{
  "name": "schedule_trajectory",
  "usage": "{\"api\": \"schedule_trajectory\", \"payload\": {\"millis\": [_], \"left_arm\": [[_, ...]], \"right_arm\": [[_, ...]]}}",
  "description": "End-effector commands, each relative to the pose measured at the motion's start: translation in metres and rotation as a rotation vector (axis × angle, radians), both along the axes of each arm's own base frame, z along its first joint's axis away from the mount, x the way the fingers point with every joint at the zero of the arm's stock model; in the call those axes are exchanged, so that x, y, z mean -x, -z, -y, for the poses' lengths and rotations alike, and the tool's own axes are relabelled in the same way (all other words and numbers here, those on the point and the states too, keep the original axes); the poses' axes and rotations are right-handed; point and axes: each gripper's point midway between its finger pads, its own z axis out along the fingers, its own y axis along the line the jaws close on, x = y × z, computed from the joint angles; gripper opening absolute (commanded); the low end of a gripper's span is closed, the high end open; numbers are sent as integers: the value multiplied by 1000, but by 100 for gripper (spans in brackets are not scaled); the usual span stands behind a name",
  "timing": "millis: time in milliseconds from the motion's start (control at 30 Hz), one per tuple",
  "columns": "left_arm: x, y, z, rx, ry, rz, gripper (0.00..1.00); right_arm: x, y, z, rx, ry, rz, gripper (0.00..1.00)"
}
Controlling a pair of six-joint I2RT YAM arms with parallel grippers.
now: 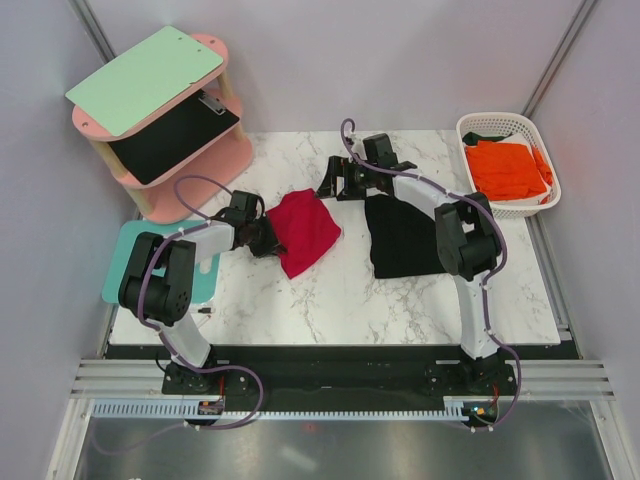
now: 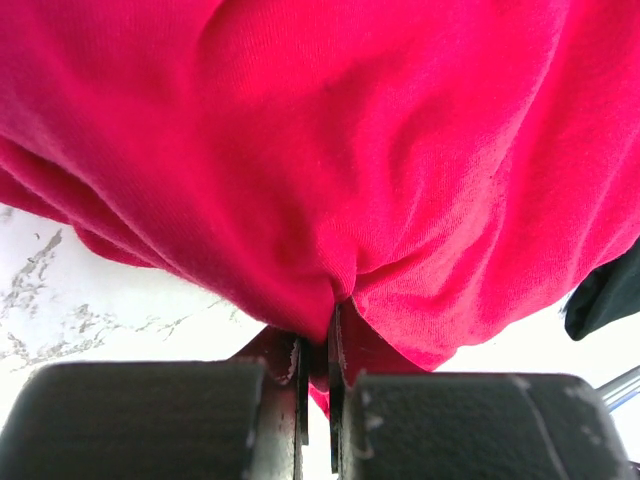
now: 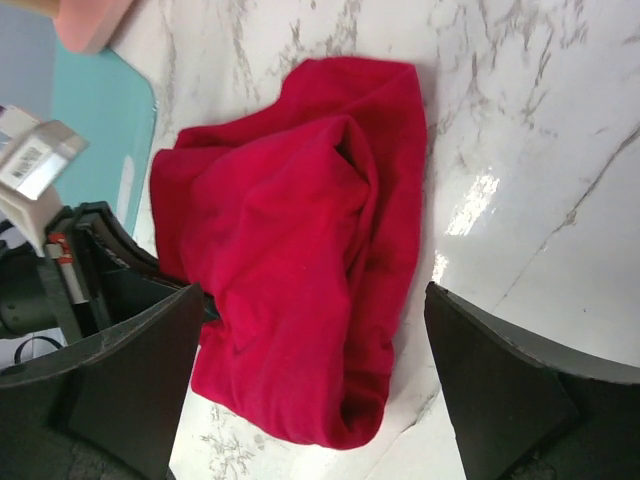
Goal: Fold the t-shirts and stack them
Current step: Put the neatly folded tshirt into the corner of the board with the right arm
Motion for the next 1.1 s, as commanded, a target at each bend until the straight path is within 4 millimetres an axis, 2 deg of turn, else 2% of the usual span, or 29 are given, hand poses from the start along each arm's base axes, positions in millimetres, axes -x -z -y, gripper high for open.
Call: {"api": "schedule_trajectory", "payload": {"millis": [0,267,600,833,1033,1067], "left_arm": [[22,14,-19,-81,19,-61,2],[20,14,-20,-84,18,-57,2],[17,10,-18,-73,18,-49,2],[17,8,-17,-69,20,-47,2],[17,7,-16,-65,18,-46,2],[16,6,-17,-65,17,-43,2]], "right_arm": [[9,11,-8,-51,-51,-53,98],[26,33,-7,-39,-82,-127,98],[56,90,-5,62,-99,-255,98],[75,118,-23,143,-139,-295,94],[89,131,-39,187,-177,-324,78],[91,134,-39,203,-180,-323,61]]}}
